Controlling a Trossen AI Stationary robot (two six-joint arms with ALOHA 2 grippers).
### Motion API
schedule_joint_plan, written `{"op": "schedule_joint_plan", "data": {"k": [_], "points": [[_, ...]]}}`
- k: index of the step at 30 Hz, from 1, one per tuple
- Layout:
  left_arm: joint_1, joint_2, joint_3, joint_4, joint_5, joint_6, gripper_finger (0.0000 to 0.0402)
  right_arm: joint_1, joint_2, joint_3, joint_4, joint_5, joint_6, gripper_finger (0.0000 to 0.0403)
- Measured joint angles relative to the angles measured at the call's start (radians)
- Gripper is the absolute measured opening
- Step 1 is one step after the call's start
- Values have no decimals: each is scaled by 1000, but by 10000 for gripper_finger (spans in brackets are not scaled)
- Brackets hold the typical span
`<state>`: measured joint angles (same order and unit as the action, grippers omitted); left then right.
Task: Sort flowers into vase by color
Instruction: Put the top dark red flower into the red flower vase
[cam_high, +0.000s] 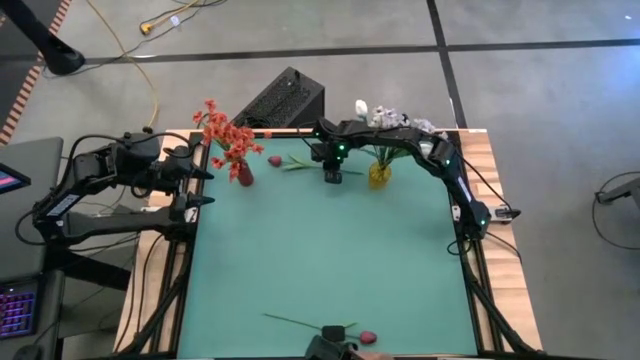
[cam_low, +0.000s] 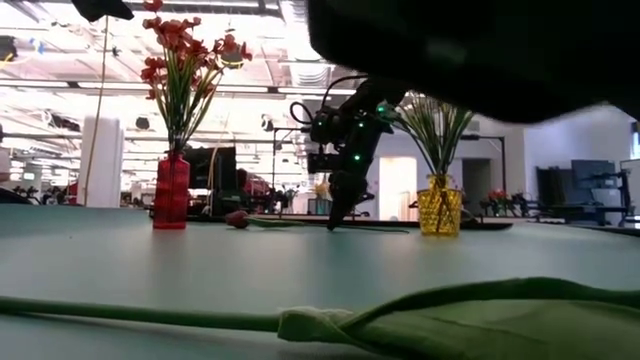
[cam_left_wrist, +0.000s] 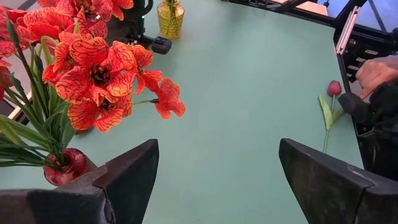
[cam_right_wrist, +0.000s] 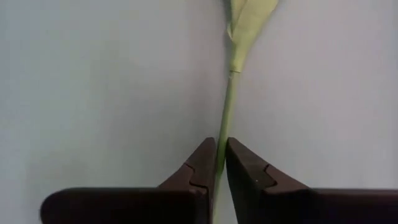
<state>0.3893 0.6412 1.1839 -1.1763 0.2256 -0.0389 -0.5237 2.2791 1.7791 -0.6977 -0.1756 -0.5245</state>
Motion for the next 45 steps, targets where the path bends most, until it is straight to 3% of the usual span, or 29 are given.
{"op": "schedule_joint_plan", "data": {"k": [11,17,22,28,33,37,41,45], "points": [[0,0,0,0,-2,11,320,-1,-6,59,-64,36,-112,56],[0,0,0,0,-3,15,320,-2,-13,208,-105,47,-128,15],[0,0,0,33,0,32,320,-2,-12,365,-200,47,-131,15],[0,0,0,120,146,106,320,-1,-12,578,-398,53,-108,15],[0,0,0,219,229,176,320,-8,-122,548,-364,176,-66,15],[0,0,0,318,217,236,320,-27,-196,548,-318,175,21,15],[0,10,-3,494,131,256,320,-43,-251,548,-214,64,105,15],[0,30,-61,689,33,248,320,-55,-274,548,-49,-168,192,15]]}}
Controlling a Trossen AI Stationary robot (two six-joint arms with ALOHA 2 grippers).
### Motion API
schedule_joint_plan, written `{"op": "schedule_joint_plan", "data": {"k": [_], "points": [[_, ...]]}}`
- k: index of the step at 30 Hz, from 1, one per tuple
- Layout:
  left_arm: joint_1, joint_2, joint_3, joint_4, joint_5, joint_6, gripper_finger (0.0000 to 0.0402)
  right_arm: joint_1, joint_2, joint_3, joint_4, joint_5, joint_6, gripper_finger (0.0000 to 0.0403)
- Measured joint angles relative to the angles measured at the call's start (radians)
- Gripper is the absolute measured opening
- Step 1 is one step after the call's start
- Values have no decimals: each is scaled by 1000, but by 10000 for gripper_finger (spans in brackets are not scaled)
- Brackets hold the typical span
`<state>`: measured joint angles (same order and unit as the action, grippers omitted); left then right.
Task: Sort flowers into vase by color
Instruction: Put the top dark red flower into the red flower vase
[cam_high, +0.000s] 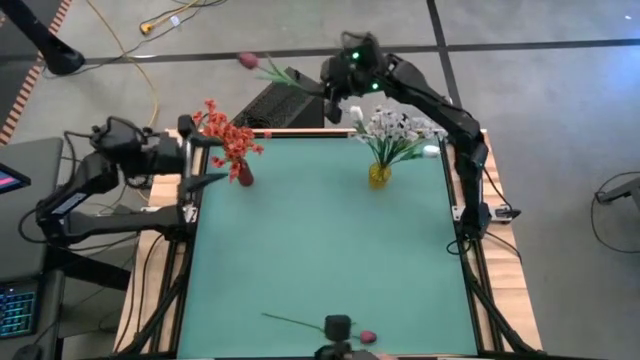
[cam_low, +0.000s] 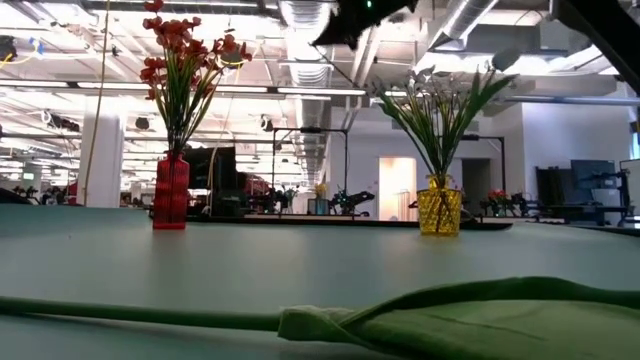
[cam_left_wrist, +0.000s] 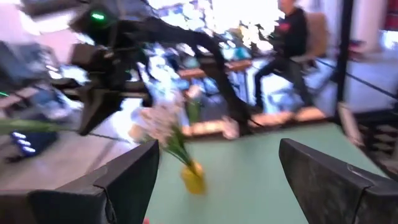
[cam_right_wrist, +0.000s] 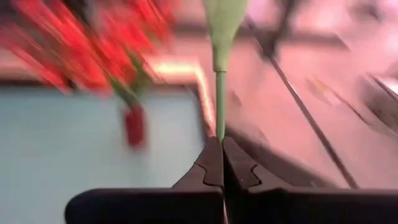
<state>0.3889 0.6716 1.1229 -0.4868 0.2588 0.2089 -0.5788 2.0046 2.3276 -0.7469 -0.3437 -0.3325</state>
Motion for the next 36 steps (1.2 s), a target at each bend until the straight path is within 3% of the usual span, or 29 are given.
{"op": "schedule_joint_plan", "data": {"k": [3,13,17,19,30,36], "points": [[1,15,-72,118,-63,-1,320,3,3,0,133,-161,59,15],[1,92,-159,474,-182,7,320,107,12,-83,384,-389,121,15],[2,164,-160,526,-180,-8,320,135,11,-166,540,-393,148,15],[1,193,-161,538,-228,-32,320,140,10,-201,593,-407,166,15],[1,220,-160,590,-243,-79,319,161,6,-290,670,-468,126,15],[-1,221,-160,580,-240,-79,273,166,5,-294,721,-473,126,15]]}}
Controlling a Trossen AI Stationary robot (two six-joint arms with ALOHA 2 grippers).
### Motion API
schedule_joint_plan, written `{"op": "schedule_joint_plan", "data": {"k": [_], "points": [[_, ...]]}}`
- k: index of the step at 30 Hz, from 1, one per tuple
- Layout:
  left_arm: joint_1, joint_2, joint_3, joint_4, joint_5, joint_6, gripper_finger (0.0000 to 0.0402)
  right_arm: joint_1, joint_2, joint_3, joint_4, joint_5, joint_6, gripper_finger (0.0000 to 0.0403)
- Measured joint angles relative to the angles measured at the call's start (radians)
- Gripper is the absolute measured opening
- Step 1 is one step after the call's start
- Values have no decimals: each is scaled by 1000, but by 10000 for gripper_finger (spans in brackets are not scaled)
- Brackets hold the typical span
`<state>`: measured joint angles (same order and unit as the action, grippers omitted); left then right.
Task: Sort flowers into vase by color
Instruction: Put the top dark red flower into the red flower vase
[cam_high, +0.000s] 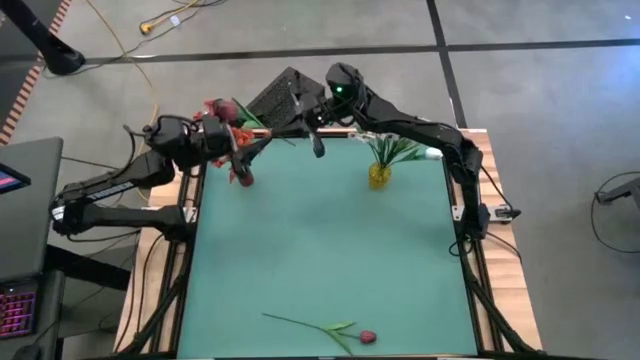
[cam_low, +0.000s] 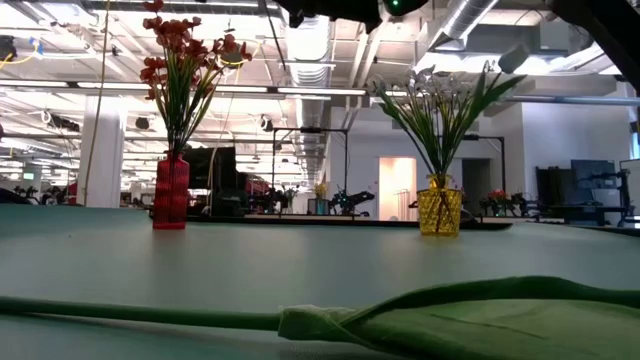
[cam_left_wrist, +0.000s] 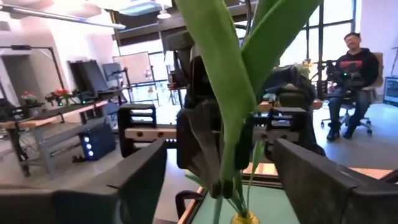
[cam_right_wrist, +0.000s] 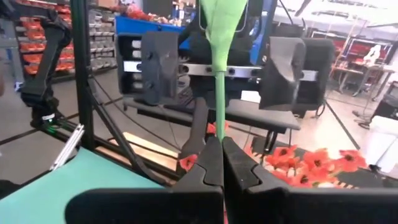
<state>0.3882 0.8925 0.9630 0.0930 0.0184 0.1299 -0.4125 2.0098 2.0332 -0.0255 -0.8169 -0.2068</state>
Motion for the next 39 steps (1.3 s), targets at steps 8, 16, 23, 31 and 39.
{"op": "schedule_joint_plan", "data": {"k": [8,16,23,31,39], "points": [[-1,-1,1,5,28,0,172,39,0,-1,34,-2,-1,15],[0,-1,1,3,114,-10,32,52,0,-1,35,4,-1,51],[0,-4,1,0,126,-22,3,51,0,-1,31,7,1,79],[1,-42,47,-80,125,9,0,32,0,43,-11,8,105,173],[1,-74,244,-386,146,91,0,-19,-12,144,-383,72,110,243]]}}
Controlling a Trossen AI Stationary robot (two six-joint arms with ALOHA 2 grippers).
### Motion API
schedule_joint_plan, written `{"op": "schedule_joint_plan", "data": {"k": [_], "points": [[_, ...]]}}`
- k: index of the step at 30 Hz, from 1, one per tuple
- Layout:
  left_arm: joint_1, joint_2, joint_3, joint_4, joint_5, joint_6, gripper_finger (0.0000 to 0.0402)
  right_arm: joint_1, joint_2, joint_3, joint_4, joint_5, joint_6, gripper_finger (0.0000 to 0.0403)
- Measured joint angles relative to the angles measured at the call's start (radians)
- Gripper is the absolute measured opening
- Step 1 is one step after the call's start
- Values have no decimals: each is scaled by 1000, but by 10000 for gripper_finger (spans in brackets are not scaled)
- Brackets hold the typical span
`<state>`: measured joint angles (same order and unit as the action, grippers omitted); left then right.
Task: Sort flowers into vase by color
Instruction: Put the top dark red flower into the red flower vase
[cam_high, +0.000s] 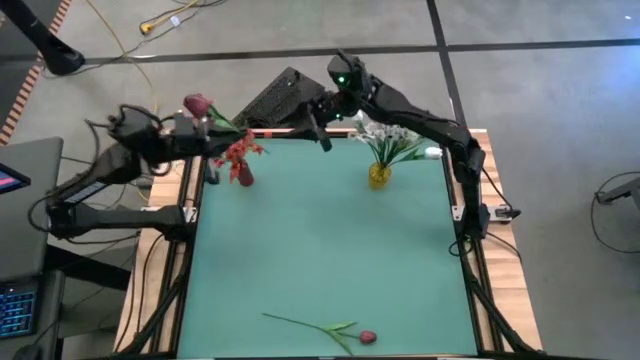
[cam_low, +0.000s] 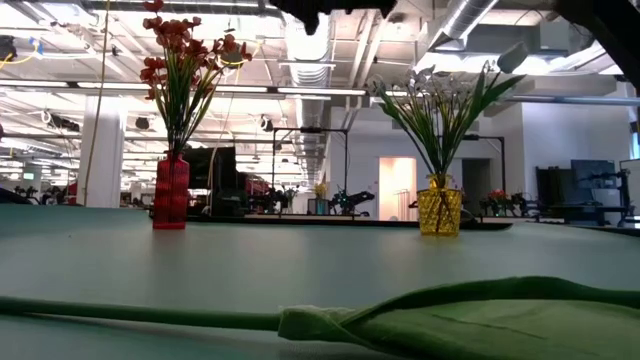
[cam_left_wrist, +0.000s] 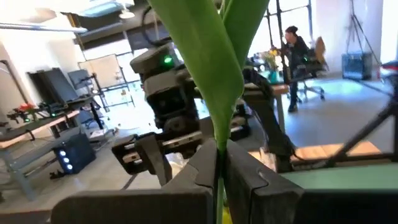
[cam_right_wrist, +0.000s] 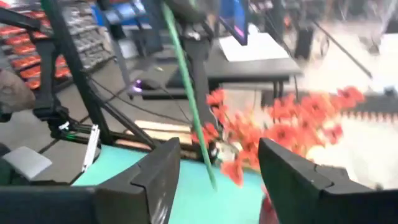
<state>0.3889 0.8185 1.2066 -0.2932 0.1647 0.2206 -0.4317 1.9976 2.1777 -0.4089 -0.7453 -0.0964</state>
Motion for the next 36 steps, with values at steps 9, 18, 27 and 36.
{"op": "schedule_joint_plan", "data": {"k": [9,18,27,36], "points": [[0,-27,204,-457,354,-22,0,80,-23,28,-199,175,-31,231],[-1,-129,153,-736,539,163,0,187,-53,29,-303,351,-59,223],[0,-258,-210,-491,281,160,0,262,-53,3,-333,443,-116,223],[0,-390,-452,-237,-115,57,0,278,-28,3,-409,438,-166,223]]}}
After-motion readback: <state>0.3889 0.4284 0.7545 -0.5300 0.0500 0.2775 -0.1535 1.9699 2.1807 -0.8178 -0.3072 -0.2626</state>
